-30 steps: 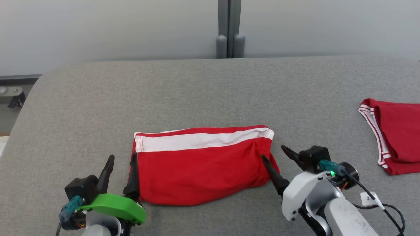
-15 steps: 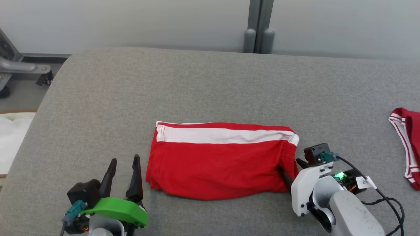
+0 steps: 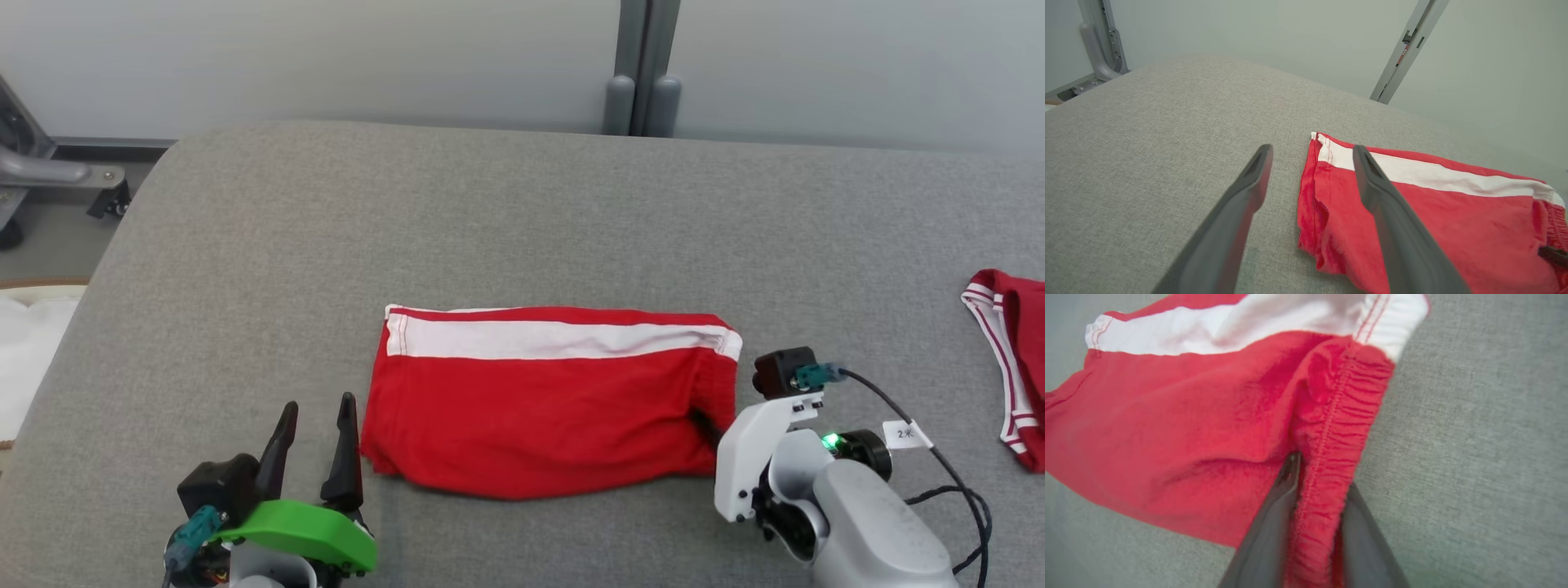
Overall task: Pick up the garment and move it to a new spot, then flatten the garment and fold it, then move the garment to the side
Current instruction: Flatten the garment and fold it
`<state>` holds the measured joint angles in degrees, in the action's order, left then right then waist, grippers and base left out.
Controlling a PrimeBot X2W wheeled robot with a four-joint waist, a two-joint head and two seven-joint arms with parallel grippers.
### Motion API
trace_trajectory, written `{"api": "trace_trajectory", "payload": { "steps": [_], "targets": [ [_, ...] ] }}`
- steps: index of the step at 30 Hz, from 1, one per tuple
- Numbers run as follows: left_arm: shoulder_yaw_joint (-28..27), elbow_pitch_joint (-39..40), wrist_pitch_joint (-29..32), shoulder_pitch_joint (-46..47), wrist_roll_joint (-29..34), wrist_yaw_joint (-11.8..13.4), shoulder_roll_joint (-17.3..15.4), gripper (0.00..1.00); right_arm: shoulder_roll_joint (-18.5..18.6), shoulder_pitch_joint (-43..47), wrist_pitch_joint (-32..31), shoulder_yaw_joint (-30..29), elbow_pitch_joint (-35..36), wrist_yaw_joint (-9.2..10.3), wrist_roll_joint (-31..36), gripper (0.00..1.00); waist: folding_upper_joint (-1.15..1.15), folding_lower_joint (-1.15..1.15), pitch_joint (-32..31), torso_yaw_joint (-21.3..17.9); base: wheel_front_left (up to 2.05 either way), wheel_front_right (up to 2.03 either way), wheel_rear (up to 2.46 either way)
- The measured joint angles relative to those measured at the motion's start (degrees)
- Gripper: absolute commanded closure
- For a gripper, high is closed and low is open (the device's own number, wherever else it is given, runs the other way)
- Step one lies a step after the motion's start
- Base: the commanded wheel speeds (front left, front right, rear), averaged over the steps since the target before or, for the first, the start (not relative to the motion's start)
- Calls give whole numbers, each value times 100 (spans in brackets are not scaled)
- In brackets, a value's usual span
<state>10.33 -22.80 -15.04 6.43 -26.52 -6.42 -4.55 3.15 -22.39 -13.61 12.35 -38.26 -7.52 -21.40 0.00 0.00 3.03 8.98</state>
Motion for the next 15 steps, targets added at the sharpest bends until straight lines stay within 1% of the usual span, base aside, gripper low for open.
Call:
{"api": "trace_trajectory", "payload": {
  "steps": [1,4,9,12,15],
  "targets": [
    [2,-3,0,-4,7,-7,3,0,29,-39,-12,1,-5,0,-85,100,0,0,-6,-23,0,0,0],
    [57,-12,0,-4,49,-19,22,0,274,-159,-138,-40,20,0,-388,100,0,0,-23,-101,0,0,0],
    [122,-44,0,-4,102,-47,51,0,938,-179,-471,-175,259,0,-857,100,0,0,-59,-195,0,0,0],
    [132,-47,0,-19,103,-58,59,0,1325,-99,-645,-297,414,0,-1021,100,0,0,-82,-238,0,0,0],
    [133,-60,0,-49,116,-63,64,0,1461,68,-815,-488,552,2,-1292,100,0,0,-102,-282,0,0,0]
  ]
}}
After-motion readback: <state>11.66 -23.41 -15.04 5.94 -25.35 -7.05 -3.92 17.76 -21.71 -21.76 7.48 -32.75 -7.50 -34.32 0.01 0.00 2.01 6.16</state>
